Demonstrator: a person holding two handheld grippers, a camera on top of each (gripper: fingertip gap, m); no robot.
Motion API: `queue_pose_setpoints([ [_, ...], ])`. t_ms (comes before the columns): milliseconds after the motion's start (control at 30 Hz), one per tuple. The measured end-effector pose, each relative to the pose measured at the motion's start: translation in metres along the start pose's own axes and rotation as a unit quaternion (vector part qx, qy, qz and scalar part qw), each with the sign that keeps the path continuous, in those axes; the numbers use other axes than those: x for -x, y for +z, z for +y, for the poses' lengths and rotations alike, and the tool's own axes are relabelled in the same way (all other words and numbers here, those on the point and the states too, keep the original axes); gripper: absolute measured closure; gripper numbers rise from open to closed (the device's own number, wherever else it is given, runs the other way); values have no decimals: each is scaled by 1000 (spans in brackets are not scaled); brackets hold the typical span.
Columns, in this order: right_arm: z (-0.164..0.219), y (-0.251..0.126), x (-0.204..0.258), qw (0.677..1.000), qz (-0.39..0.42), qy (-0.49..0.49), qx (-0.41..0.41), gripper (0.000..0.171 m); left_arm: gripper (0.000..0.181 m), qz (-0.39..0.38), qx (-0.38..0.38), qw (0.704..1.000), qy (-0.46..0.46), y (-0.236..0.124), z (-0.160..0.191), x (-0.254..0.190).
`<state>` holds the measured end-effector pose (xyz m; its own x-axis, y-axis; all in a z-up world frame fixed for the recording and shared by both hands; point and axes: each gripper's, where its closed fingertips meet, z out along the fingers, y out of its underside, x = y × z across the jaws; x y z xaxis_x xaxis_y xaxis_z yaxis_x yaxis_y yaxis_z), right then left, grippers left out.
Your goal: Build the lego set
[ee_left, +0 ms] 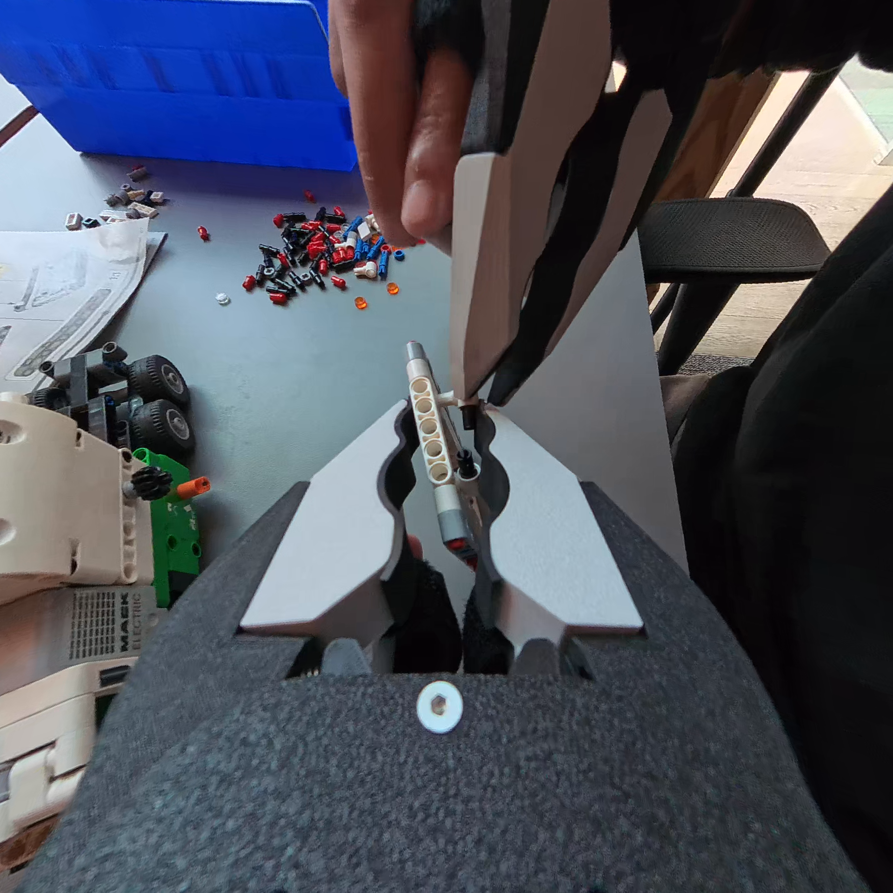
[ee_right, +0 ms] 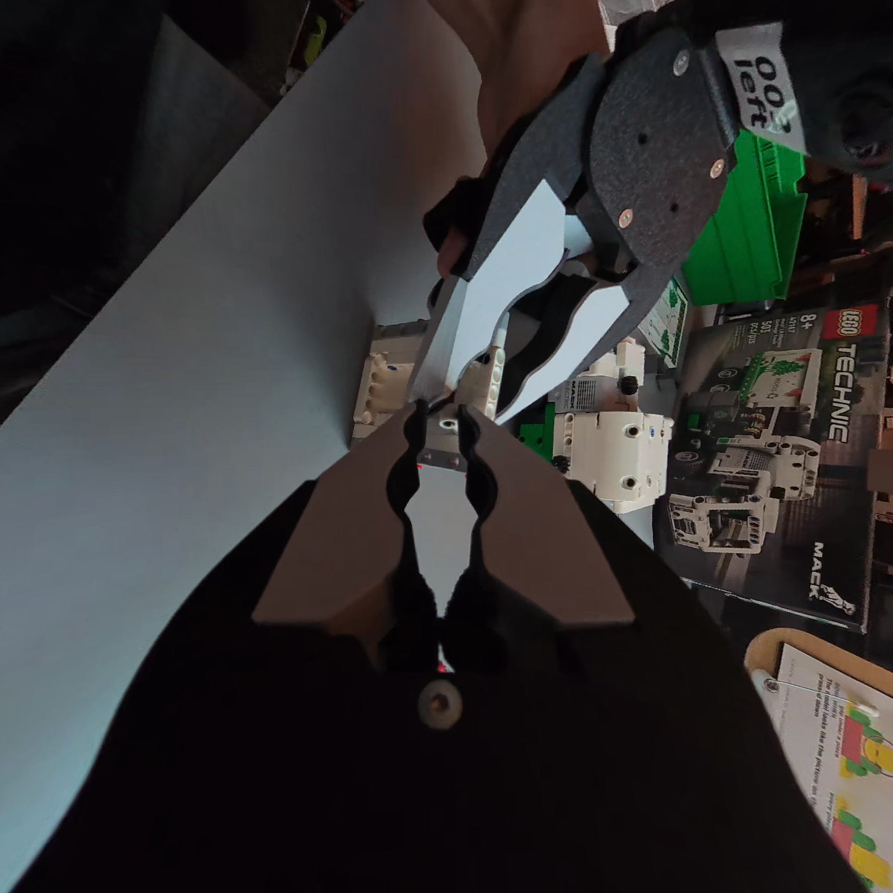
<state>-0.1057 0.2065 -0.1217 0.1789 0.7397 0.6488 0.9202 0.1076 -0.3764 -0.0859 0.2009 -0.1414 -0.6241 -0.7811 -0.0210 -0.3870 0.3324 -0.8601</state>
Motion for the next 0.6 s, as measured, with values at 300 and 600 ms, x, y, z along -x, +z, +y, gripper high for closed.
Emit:
queue_pose_setpoints([
  [300,-3,2,0,998,28,-47,-3,165,161,42,-4,999,22,-2,1,-5],
  [600,3,2,-2,996,60,-60,-2,165,161,57,-19,998,1,2,2,-1],
])
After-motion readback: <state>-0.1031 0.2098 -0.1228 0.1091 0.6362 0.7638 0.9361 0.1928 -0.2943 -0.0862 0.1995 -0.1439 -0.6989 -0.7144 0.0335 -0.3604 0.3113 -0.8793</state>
